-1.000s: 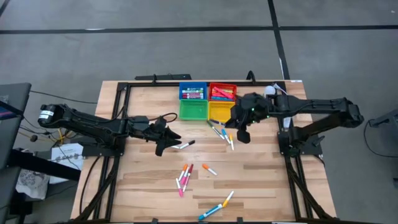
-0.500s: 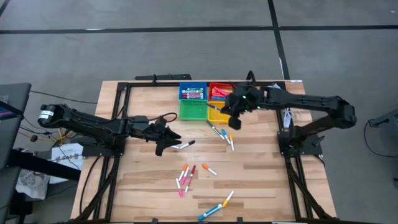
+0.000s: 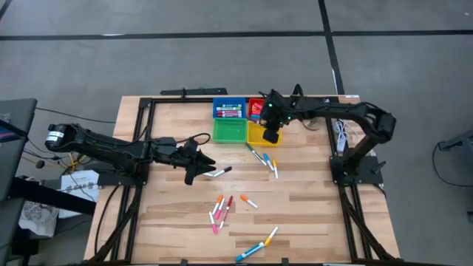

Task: Pick & Place Markers
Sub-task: Put the dark blue highlighter in the yellow bin, then put the dark green highlighter in the yellow bin

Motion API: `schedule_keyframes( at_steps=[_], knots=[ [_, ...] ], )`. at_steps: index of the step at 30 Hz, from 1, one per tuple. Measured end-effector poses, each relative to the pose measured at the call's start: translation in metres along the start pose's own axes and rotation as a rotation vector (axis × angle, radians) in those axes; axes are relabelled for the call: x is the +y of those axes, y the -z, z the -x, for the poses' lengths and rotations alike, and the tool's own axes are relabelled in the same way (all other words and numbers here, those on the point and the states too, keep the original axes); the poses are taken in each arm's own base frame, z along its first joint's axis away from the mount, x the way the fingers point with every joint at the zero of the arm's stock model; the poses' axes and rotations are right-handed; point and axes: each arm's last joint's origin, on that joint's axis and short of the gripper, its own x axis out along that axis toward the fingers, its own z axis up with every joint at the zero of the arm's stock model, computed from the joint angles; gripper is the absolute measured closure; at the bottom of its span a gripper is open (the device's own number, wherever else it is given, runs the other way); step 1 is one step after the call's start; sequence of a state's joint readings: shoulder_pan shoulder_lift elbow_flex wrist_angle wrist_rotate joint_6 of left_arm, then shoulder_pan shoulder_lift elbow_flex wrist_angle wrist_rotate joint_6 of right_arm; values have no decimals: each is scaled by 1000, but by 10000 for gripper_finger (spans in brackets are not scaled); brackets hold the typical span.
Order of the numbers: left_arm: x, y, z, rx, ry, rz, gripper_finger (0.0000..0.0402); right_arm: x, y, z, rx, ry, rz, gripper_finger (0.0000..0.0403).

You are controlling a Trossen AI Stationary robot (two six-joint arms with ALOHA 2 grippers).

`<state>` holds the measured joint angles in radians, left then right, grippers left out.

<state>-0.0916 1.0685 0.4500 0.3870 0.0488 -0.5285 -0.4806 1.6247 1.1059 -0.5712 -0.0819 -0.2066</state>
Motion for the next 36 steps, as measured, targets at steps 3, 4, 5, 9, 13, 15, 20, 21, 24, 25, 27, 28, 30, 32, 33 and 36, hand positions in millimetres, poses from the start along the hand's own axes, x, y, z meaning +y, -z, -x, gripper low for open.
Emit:
schedule_keyframes(
  at_steps=[3, 4, 5, 9, 13, 15, 20, 21, 24, 25, 27, 28, 30, 32, 33, 36],
  knots=[
    [0, 0, 0, 0, 0, 0, 251, 1, 6, -11, 78, -19, 4, 362],
    [0, 0, 0, 0, 0, 0, 251, 2, 8, -15, 100, -25, 7, 362],
    [0, 0, 0, 0, 0, 0, 251, 3, 9, -18, 123, -31, 10, 363],
    [0, 0, 0, -1, 0, 0, 251, 3, 12, -28, 162, -41, 25, 363],
    [0, 0, 0, -1, 0, 0, 251, 3, 16, -40, 203, -47, 24, 361],
    [0, 0, 0, -1, 0, 0, 251, 3, 17, -46, 220, -51, 30, 361],
    [0, 0, 0, -3, 1, 0, 251, 2, 21, -58, 255, -60, 27, 360],
    [0, 0, 0, -3, 1, 0, 251, 2, 21, -59, 259, -61, 27, 359],
    [0, 0, 0, -3, 1, 0, 251, 2, 21, -60, 259, -61, 27, 357],
    [0, 0, 0, -3, 1, 0, 251, 2, 21, -60, 254, -60, 27, 355],
    [0, 0, 0, -3, 1, 0, 251, 2, 20, -58, 247, -57, 27, 351],
    [0, 0, 0, -3, 1, 0, 251, 2, 19, -57, 239, -56, 28, 348],
    [0, 0, 0, -3, 1, 0, 251, 2, 18, -57, 228, -53, 28, 341],
    [0, 0, 0, -3, 1, 0, 251, 2, 18, -57, 231, -54, 28, 332],
    [0, 0, 0, -3, 1, 0, 251, 2, 18, -57, 229, -53, 28, 327],
    [0, 0, 0, -3, 1, 0, 251, 2, 18, -57, 230, -53, 27, 310]
  ],
)
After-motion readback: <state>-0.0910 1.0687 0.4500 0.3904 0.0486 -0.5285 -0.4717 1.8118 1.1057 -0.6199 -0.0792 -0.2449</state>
